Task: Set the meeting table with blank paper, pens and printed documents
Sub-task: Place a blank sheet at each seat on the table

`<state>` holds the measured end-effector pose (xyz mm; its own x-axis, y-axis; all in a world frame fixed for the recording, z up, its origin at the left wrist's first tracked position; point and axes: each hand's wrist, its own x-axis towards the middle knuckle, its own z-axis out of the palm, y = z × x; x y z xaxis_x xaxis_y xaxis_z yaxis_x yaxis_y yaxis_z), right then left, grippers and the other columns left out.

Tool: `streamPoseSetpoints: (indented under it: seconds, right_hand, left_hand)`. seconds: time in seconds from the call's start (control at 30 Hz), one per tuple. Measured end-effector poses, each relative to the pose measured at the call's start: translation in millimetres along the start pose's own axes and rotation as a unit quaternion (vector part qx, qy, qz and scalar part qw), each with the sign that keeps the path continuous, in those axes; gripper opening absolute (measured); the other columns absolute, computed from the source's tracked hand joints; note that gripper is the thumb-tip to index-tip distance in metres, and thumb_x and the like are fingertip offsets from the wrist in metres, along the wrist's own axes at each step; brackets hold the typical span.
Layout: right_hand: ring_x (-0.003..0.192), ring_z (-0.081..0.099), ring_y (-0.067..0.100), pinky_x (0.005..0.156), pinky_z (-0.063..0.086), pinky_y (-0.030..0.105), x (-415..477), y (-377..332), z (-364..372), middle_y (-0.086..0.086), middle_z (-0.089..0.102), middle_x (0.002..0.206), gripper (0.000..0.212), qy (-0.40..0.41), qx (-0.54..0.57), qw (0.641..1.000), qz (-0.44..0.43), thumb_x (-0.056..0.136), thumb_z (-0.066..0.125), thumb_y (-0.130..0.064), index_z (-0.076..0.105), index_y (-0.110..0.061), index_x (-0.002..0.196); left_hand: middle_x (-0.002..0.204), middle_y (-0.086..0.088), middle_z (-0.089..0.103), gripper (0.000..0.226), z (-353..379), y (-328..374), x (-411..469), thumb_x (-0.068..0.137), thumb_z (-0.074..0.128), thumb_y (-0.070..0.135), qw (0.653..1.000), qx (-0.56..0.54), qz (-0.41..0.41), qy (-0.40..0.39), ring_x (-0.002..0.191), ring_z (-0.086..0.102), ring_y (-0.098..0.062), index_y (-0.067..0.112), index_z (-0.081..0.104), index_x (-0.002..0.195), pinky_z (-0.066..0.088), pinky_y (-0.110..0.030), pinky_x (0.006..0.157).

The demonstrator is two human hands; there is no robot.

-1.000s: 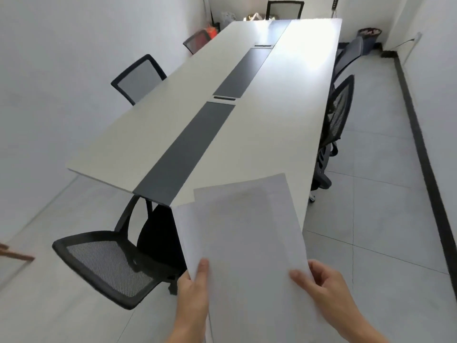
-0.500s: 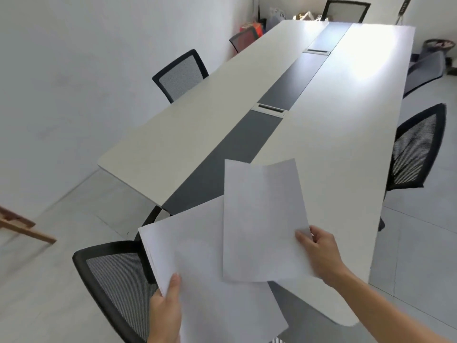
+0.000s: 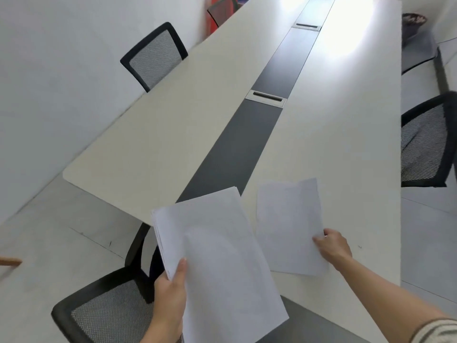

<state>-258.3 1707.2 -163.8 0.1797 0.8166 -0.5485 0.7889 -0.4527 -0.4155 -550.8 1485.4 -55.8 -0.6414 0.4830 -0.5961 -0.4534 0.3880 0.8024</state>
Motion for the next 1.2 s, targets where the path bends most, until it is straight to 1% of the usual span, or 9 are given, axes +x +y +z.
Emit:
streamPoseSetpoints:
  seconds: [0.17, 0.27, 0.4, 0.53, 0.67, 0.77, 0.83, 0.93, 1.2]
  right_hand:
    - [0.111, 0.061, 0.028, 0.086, 0.046, 0.037, -19.5, -2.1, -17.7, 0.006, 0.063, 0.125, 0.044, 0.054, -0.047, 0.997, -0.028, 0.091, 0.059, -0.034, 0.051, -0.019, 0.132]
    - [0.097, 0.065, 0.022, 0.085, 0.050, 0.038, -46.5, -0.5, -32.4, 0.006, 0.068, 0.113, 0.035, 0.040, 0.106, 0.992, -0.054, 0.091, 0.063, -0.034, 0.061, -0.014, 0.120]
    - [0.077, 0.070, 0.024, 0.070, 0.053, 0.036, -99.7, 17.6, -58.0, 0.013, 0.075, 0.096, 0.033, -0.104, 0.345, 0.933, -0.013, 0.095, 0.055, -0.040, 0.069, -0.010, 0.103]
    - [0.072, 0.068, 0.019, 0.069, 0.050, 0.032, -137.4, 66.7, -86.3, 0.004, 0.075, 0.087, 0.034, -0.122, 0.395, 0.910, -0.022, 0.088, 0.065, -0.045, 0.070, -0.013, 0.100]
    - [0.089, 0.074, 0.029, 0.066, 0.057, 0.028, -152.3, 127.2, -123.4, 0.013, 0.076, 0.100, 0.033, -0.123, 0.472, 0.873, -0.016, 0.082, 0.077, -0.023, 0.069, -0.002, 0.105]
    - [0.091, 0.072, 0.038, 0.080, 0.059, 0.047, -158.6, 179.3, -158.5, 0.021, 0.075, 0.101, 0.039, -0.084, 0.514, 0.854, -0.015, 0.073, 0.082, -0.020, 0.071, 0.002, 0.103]
    - [0.082, 0.073, 0.037, 0.076, 0.059, 0.045, -160.9, 215.0, -185.6, 0.023, 0.075, 0.094, 0.031, -0.041, 0.525, 0.850, -0.015, 0.073, 0.076, -0.020, 0.073, 0.003, 0.093]
    - [0.081, 0.073, 0.040, 0.076, 0.059, 0.047, -160.9, 267.6, -224.6, 0.024, 0.075, 0.092, 0.024, -0.006, 0.539, 0.842, -0.015, 0.081, 0.071, -0.019, 0.074, 0.004, 0.087]
    - [0.083, 0.074, 0.037, 0.076, 0.059, 0.045, -145.7, 365.3, -294.4, 0.018, 0.076, 0.093, 0.021, 0.097, 0.585, 0.805, -0.015, 0.081, 0.071, -0.013, 0.070, 0.000, 0.098]
  left_hand:
    - [0.100, -0.008, 0.074, 0.017, 32.7, 11.0, 1.4, 0.095, 0.057, 0.023, 0.995, 0.028, -0.031, -0.086, 0.093, 0.070, -0.027, 0.012, 0.068, 0.102, 0.055, -0.041, 0.084]
    - [0.094, -0.007, 0.076, 0.017, 62.8, 12.6, -6.6, 0.093, 0.059, 0.024, 0.987, 0.060, -0.039, -0.147, 0.090, 0.072, -0.027, 0.011, 0.069, 0.100, 0.056, -0.041, 0.081]
    - [0.095, -0.005, 0.077, 0.022, 107.0, 7.9, -29.5, 0.092, 0.061, 0.028, 0.968, 0.107, -0.046, -0.224, 0.089, 0.073, -0.026, 0.012, 0.068, 0.106, 0.057, -0.044, 0.083]
    - [0.097, -0.011, 0.077, 0.029, 148.8, 0.4, -67.0, 0.091, 0.063, 0.029, 0.946, 0.139, -0.045, -0.290, 0.089, 0.073, -0.031, 0.008, 0.067, 0.109, 0.056, -0.051, 0.087]
    - [0.097, -0.017, 0.076, 0.030, 188.7, -19.3, -118.0, 0.090, 0.062, 0.027, 0.928, 0.155, -0.045, -0.336, 0.088, 0.073, -0.035, 0.002, 0.067, 0.107, 0.057, -0.050, 0.083]
    - [0.093, -0.019, 0.076, 0.031, 221.5, -45.1, -162.6, 0.089, 0.062, 0.025, 0.918, 0.173, -0.051, -0.354, 0.084, 0.073, -0.036, -0.001, 0.067, 0.105, 0.059, -0.044, 0.074]
    - [0.091, -0.020, 0.076, 0.031, 245.8, -64.0, -193.1, 0.090, 0.060, 0.023, 0.915, 0.178, -0.061, -0.356, 0.080, 0.074, -0.034, -0.003, 0.066, 0.106, 0.060, -0.040, 0.066]
    - [0.097, -0.020, 0.075, 0.033, 284.3, -88.7, -235.6, 0.091, 0.058, 0.024, 0.905, 0.180, -0.081, -0.377, 0.087, 0.073, -0.036, -0.001, 0.065, 0.110, 0.059, -0.044, 0.077]
    - [0.104, -0.021, 0.073, 0.050, 373.8, -128.3, -303.9, 0.080, 0.060, 0.036, 0.862, 0.219, -0.116, -0.443, 0.093, 0.071, -0.037, -0.001, 0.065, 0.113, 0.057, -0.045, 0.081]
